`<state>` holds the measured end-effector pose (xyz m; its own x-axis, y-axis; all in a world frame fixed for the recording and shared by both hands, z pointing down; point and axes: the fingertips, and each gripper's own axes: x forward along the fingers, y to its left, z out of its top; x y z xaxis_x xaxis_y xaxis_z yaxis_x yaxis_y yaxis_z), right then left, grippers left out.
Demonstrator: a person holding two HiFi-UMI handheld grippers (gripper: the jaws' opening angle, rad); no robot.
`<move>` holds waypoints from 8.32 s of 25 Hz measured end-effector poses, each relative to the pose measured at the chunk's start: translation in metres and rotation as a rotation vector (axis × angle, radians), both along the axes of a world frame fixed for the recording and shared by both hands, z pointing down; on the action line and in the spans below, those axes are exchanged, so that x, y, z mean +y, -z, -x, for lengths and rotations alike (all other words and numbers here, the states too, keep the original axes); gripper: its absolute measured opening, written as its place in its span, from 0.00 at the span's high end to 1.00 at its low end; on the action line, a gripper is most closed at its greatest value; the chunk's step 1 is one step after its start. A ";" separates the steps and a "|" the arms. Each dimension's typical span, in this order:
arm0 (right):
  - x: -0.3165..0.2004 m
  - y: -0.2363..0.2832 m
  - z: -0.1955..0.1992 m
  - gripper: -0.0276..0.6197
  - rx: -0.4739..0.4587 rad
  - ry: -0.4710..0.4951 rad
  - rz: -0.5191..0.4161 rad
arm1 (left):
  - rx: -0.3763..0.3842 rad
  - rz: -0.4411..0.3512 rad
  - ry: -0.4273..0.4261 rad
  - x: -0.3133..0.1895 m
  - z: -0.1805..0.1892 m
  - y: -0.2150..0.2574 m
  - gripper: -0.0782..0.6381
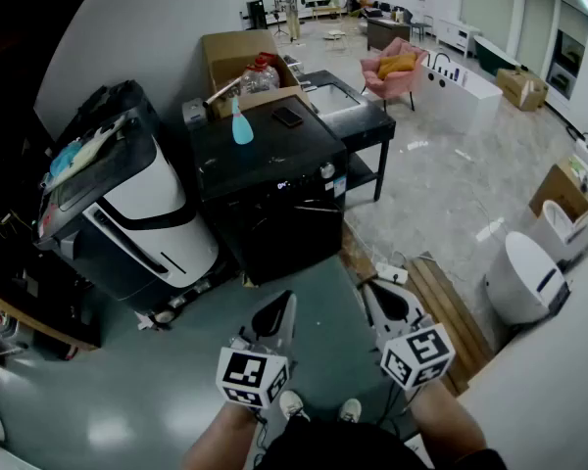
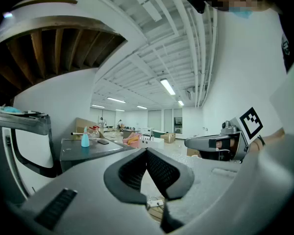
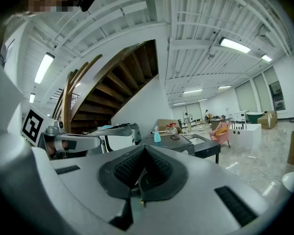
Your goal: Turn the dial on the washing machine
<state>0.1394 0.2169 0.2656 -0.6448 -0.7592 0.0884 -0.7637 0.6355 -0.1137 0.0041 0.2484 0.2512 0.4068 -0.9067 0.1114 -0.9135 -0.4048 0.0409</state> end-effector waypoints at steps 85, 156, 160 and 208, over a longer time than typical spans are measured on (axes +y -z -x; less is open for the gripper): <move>-0.330 -0.074 0.169 0.47 0.055 -0.073 0.042 | 0.015 0.061 -0.065 -0.339 0.171 -0.090 0.43; -0.616 -0.316 0.116 0.47 0.435 0.218 0.041 | 0.018 0.357 0.282 -0.497 0.054 -0.255 0.43; -0.620 -0.323 0.122 0.48 0.453 0.223 0.007 | 0.024 0.363 0.279 -0.499 0.055 -0.264 0.43; -0.628 -0.326 0.122 0.51 0.488 0.151 -0.088 | 0.056 0.368 0.265 -0.499 0.052 -0.278 0.43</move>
<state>0.0177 -0.4109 0.5912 -0.6475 -0.6789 0.3462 -0.6133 0.7339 0.2921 -0.0481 -0.2503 0.5293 0.1809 -0.8846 0.4299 -0.9759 -0.1071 0.1903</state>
